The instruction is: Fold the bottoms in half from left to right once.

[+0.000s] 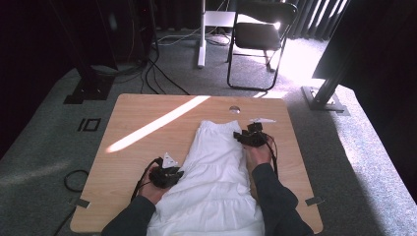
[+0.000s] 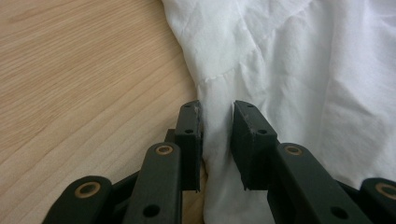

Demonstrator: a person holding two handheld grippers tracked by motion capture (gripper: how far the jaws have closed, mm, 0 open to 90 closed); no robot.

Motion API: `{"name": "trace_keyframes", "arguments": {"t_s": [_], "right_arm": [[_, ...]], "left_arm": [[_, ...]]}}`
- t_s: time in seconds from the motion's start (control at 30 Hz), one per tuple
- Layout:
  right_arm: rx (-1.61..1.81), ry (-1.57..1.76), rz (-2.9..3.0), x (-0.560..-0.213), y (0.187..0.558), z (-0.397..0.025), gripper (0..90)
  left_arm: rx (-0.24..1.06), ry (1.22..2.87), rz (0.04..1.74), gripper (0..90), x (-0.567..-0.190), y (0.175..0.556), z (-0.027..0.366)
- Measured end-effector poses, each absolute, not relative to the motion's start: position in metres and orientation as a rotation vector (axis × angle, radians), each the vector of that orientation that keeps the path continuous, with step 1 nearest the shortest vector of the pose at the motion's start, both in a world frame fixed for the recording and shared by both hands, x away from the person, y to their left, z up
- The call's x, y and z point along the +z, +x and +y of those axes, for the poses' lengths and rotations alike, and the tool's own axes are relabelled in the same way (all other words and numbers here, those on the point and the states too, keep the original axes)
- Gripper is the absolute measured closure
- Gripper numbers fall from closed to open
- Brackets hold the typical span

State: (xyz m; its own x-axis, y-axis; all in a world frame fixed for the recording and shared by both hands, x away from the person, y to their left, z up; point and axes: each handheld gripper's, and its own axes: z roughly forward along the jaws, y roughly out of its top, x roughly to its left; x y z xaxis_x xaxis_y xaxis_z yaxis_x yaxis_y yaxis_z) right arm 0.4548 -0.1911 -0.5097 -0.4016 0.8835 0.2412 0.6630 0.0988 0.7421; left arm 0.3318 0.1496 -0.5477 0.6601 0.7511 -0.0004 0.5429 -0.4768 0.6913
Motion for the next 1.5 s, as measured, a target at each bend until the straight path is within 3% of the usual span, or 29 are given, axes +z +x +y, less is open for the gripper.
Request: {"name": "trace_keyframes", "arguments": {"t_s": [0.13, 0.23, 0.33, 0.47, 0.6, 0.7, 0.83, 1.0, 1.1, 1.3, 1.5], "right_arm": [[1.103, 1.593, 2.215, -0.529, 0.465, -0.178, 49.5], [1.012, 1.480, 2.334, -0.534, 0.464, -0.167, 74.4], [0.943, 1.348, 2.237, -0.517, 0.458, -0.167, 84.0], [1.021, 1.291, 2.021, -0.491, 0.452, -0.180, 82.8], [0.833, 1.302, 2.064, -0.522, 0.465, -0.175, 75.1], [0.843, 1.411, 2.075, -0.542, 0.471, -0.183, 71.3], [0.854, 1.415, 2.104, -0.548, 0.472, -0.184, 72.4], [0.897, 1.436, 2.115, -0.549, 0.473, -0.187, 77.1], [0.908, 1.448, 2.107, -0.549, 0.473, -0.187, 77.9], [0.945, 1.470, 2.089, -0.551, 0.472, -0.189, 78.8], [0.975, 1.475, 2.068, -0.554, 0.463, -0.185, 79.9]], "left_arm": [[0.386, 2.209, 0.976, 78.0, -0.547, 0.331, 0.149], [0.366, 2.224, 0.951, 88.0, -0.546, 0.331, 0.148], [0.340, 2.212, 0.949, 89.1, -0.545, 0.330, 0.150], [0.326, 2.233, 0.916, 89.4, -0.544, 0.329, 0.144], [0.292, 2.248, 0.903, 86.5, -0.546, 0.330, 0.141], [0.304, 2.228, 0.916, 68.8, -0.541, 0.335, 0.149], [0.376, 2.148, 0.965, 56.1, -0.520, 0.352, 0.156], [0.436, 2.074, 0.978, 49.2, -0.492, 0.389, 0.141], [0.415, 2.079, 1.012, 45.1, -0.495, 0.417, 0.119], [0.412, 2.179, 1.050, 46.2, -0.531, 0.451, 0.080], [0.387, 2.211, 1.012, 70.0, -0.543, 0.448, 0.077]]}}
